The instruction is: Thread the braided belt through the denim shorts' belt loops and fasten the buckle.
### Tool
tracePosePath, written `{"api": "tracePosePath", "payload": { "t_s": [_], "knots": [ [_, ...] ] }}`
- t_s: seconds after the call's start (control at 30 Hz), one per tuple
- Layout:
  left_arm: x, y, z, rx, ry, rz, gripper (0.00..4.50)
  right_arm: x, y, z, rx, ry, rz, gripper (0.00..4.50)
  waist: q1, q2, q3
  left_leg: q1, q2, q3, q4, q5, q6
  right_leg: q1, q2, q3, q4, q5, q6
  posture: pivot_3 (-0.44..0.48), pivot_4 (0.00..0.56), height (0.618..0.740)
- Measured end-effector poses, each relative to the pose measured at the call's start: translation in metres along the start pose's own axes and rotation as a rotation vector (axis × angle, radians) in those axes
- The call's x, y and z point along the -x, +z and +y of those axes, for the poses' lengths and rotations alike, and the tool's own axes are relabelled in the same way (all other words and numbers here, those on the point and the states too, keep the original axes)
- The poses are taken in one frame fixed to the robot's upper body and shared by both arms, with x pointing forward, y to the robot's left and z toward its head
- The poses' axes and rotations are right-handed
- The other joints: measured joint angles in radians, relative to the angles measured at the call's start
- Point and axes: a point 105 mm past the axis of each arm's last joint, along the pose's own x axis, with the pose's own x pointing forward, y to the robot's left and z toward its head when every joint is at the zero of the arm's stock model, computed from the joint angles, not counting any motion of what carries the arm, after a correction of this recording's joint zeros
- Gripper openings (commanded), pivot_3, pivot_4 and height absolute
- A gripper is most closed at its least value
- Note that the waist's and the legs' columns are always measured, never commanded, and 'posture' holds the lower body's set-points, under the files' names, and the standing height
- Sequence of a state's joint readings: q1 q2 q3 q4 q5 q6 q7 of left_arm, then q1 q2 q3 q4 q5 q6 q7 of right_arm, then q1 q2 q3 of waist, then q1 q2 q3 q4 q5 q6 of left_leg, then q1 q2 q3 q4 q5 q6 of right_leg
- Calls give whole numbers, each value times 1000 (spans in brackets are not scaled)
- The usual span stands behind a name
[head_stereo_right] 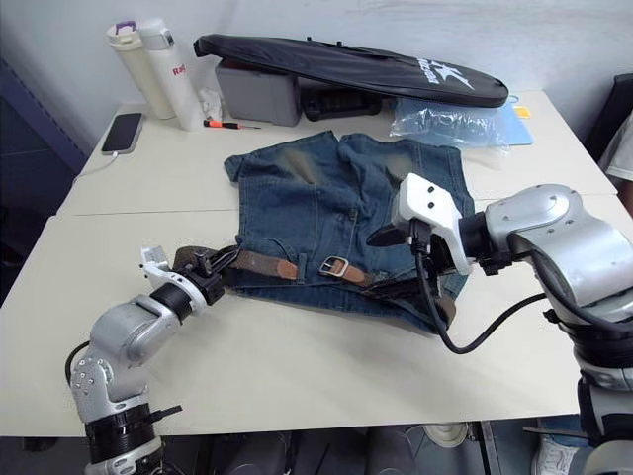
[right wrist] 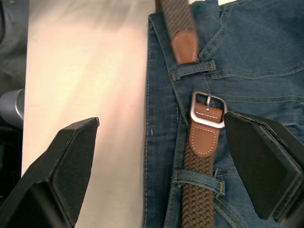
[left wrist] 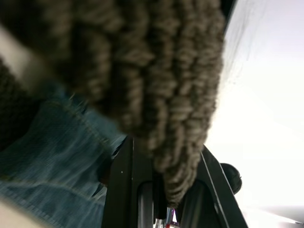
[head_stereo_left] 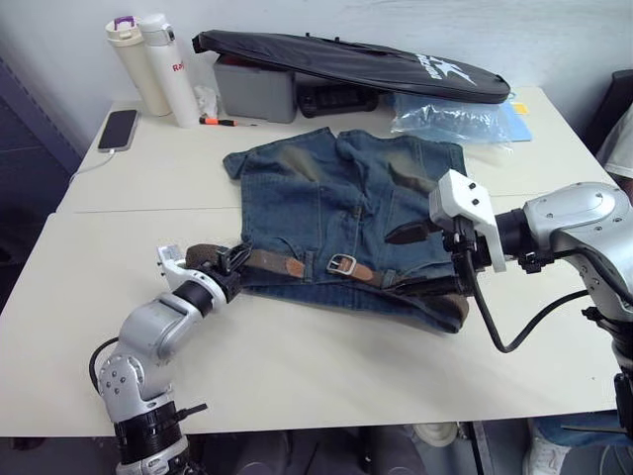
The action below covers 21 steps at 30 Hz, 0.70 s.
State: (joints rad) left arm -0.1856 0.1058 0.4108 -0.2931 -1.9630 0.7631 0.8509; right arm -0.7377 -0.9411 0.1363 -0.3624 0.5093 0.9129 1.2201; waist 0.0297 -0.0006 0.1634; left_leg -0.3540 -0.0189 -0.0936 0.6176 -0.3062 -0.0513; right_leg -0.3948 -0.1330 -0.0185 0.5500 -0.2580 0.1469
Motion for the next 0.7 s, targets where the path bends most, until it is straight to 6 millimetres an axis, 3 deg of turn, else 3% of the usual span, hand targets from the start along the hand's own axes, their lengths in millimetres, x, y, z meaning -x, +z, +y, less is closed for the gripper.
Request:
{"api": "tracePosePath", "payload": {
  "t_s": [0.43,0.7],
  "knots": [
    [-11,2,12,40,57,-63,0,2,3,-6,-10,-56,5,4477,9,0,0,0,0,0,1,0,0,0,0,0,0,0,-1,0,150,740],
    [-24,-19,15,22,78,-29,0,3,4,-6,-12,-79,15,4477,22,0,0,0,0,1,1,0,0,0,0,0,0,0,-1,0,150,740]
  ]
}}
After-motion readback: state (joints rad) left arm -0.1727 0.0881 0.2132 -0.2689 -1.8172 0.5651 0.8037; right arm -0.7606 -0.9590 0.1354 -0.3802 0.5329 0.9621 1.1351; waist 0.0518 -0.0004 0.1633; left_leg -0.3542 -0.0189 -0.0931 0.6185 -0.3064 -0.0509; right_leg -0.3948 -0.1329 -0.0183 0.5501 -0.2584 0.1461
